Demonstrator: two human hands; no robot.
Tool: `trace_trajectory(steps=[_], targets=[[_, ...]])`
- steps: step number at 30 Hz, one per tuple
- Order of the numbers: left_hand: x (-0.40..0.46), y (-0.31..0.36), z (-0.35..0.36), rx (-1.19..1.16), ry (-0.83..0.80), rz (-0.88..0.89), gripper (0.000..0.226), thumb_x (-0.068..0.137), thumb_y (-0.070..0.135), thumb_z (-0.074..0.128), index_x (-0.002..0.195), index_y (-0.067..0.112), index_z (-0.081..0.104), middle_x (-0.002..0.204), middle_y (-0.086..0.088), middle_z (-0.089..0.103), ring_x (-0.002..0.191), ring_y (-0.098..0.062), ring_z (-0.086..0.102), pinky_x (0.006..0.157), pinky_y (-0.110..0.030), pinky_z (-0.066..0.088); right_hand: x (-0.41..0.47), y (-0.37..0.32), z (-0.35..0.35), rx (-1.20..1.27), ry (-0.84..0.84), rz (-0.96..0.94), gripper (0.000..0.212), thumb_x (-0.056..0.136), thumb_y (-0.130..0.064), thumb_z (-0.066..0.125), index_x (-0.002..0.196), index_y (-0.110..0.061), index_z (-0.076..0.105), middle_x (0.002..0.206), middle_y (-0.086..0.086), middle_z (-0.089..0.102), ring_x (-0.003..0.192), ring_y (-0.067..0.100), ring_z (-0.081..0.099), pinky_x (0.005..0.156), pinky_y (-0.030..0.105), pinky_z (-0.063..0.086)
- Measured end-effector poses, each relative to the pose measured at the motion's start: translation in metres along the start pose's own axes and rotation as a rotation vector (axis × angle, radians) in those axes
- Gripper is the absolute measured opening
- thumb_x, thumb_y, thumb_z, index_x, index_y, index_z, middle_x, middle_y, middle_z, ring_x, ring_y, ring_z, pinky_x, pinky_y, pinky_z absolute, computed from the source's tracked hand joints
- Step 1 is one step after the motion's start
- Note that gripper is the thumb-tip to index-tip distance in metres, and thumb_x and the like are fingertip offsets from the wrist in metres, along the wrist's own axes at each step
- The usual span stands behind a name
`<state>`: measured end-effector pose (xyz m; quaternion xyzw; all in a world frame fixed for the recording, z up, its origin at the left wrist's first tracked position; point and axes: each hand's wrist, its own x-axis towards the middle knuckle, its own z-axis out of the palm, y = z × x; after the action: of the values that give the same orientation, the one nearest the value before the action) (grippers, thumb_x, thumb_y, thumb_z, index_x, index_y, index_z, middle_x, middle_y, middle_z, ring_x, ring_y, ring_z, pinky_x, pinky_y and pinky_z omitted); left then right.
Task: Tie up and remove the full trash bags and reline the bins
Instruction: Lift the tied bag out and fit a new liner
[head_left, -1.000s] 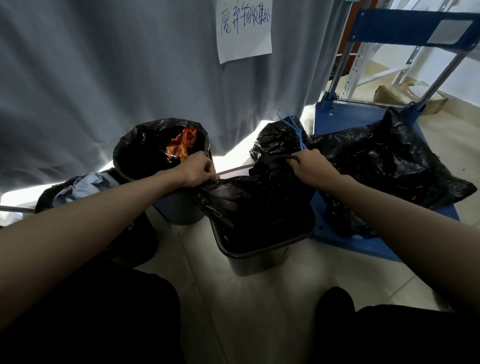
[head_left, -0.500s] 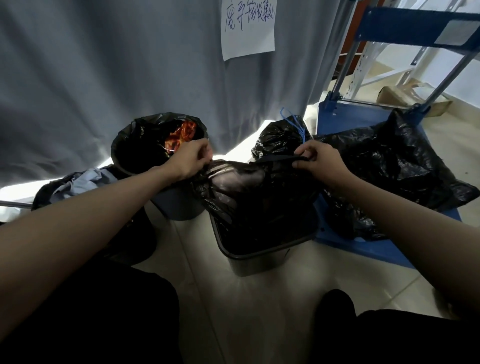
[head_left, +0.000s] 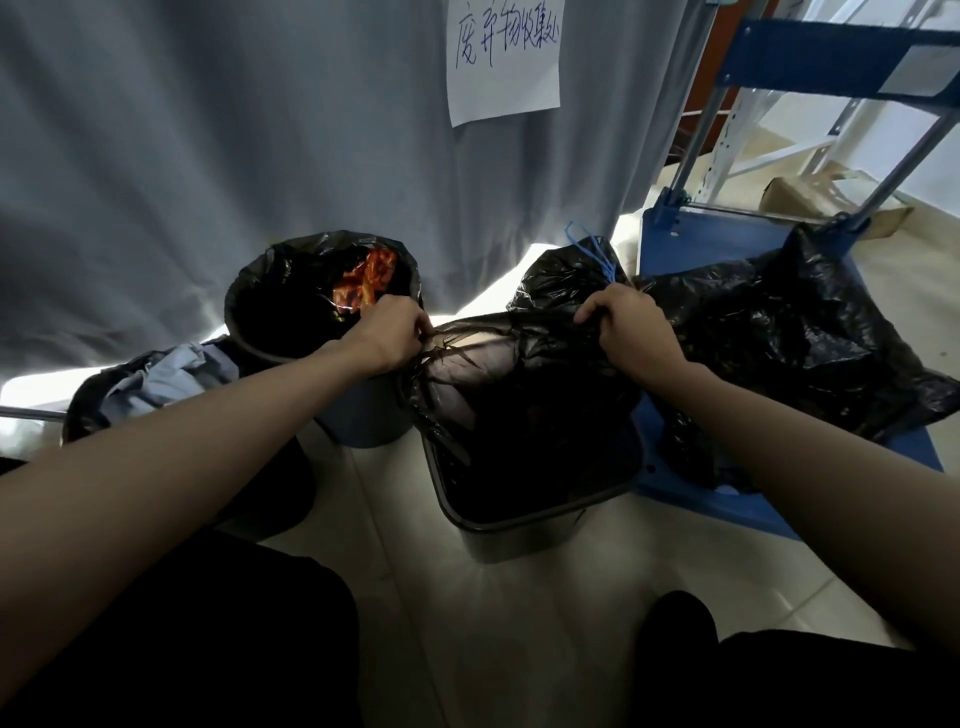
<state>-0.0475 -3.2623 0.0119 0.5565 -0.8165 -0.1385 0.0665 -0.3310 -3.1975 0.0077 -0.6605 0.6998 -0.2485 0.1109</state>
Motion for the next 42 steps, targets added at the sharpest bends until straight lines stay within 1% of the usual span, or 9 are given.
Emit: trace_trajectory(steps=[14,17,19,21,24,26,31,35,42], targets=[[-0.003,0.006,-0.005,-0.054,-0.324,-0.173,0.026,0.088,0.002,0.061,0.112,0.0,0.071,0.117,-0.014,0.068,0.11,-0.027,0.062,0.094,-0.034,0.05,0.01,0.011,0.007,-0.107,-0.442,0.269,0.037,0.091,-0.002,0.047,0.122,-0.005,0.066,0.132,0.014,0.06,0.122,0.035,0.054,0.107,0.04,0.043],[-0.012,0.002,-0.007,-0.066,-0.369,-0.226,0.024,0.091,0.007,0.058,0.109,0.0,0.072,0.111,-0.014,0.07,0.097,-0.026,0.067,0.076,-0.025,0.056,0.004,0.009,0.004,-0.094,-0.495,0.319,0.034,0.093,-0.002,0.044,0.117,0.001,0.067,0.127,0.017,0.063,0.118,0.035,0.056,0.101,0.036,0.045],[-0.02,0.001,-0.008,-0.123,-0.409,-0.279,0.022,0.093,0.01,0.056,0.107,0.0,0.072,0.1,-0.018,0.072,0.07,-0.024,0.069,0.062,-0.024,0.058,-0.002,0.009,0.001,-0.092,-0.517,0.355,0.034,0.095,-0.003,0.045,0.121,0.002,0.064,0.127,0.019,0.061,0.118,0.035,0.056,0.098,0.036,0.043],[-0.028,0.0,-0.008,-0.161,-0.418,-0.311,0.024,0.096,0.012,0.054,0.107,-0.001,0.07,0.091,-0.022,0.073,0.06,-0.024,0.066,0.069,-0.032,0.06,-0.008,0.012,-0.002,-0.073,-0.538,0.387,0.033,0.095,-0.006,0.048,0.124,0.001,0.063,0.123,0.019,0.063,0.105,0.031,0.061,0.086,0.035,0.048],[-0.044,-0.004,-0.009,-0.156,-0.412,-0.312,0.023,0.096,0.019,0.055,0.106,0.004,0.071,0.083,-0.017,0.073,0.069,-0.025,0.068,0.07,-0.028,0.059,-0.02,0.02,-0.005,-0.01,-0.539,0.474,0.034,0.098,-0.023,0.05,0.113,0.004,0.064,0.106,0.019,0.066,0.084,0.031,0.067,0.07,0.038,0.059],[-0.053,-0.008,-0.007,-0.058,-0.297,-0.233,0.021,0.092,0.025,0.063,0.104,0.01,0.072,0.094,-0.011,0.072,0.084,-0.024,0.068,0.078,-0.03,0.058,-0.025,0.023,-0.008,0.021,-0.498,0.508,0.044,0.098,-0.035,0.051,0.106,0.007,0.063,0.104,0.022,0.064,0.09,0.04,0.067,0.074,0.047,0.061],[-0.072,-0.012,0.0,0.014,0.017,0.101,0.018,0.086,0.02,0.07,0.103,0.017,0.067,0.11,0.0,0.048,0.099,-0.018,0.052,0.089,-0.031,0.046,-0.042,0.019,-0.015,-0.144,-0.283,0.279,0.044,0.095,-0.034,0.056,0.087,0.007,0.071,0.09,0.022,0.065,0.089,0.037,0.064,0.071,0.031,0.047],[-0.083,-0.01,0.004,0.026,-0.025,0.346,0.011,0.088,0.028,0.067,0.094,0.019,0.072,0.097,0.001,0.06,0.093,-0.019,0.058,0.086,-0.039,0.049,-0.061,0.022,-0.016,-0.191,-0.157,0.078,0.029,0.094,-0.017,0.051,0.081,0.005,0.066,0.103,0.021,0.059,0.099,0.038,0.058,0.085,0.042,0.051],[-0.098,0.0,0.009,0.081,-0.122,0.417,0.059,0.07,0.087,0.046,0.085,0.034,0.066,0.084,0.015,0.055,0.085,-0.007,0.05,0.076,-0.034,0.049,-0.083,0.045,-0.019,-0.247,-0.213,0.078,0.026,0.094,-0.009,0.044,0.099,-0.003,0.07,0.125,0.012,0.053,0.117,0.033,0.048,0.098,0.046,0.045]])
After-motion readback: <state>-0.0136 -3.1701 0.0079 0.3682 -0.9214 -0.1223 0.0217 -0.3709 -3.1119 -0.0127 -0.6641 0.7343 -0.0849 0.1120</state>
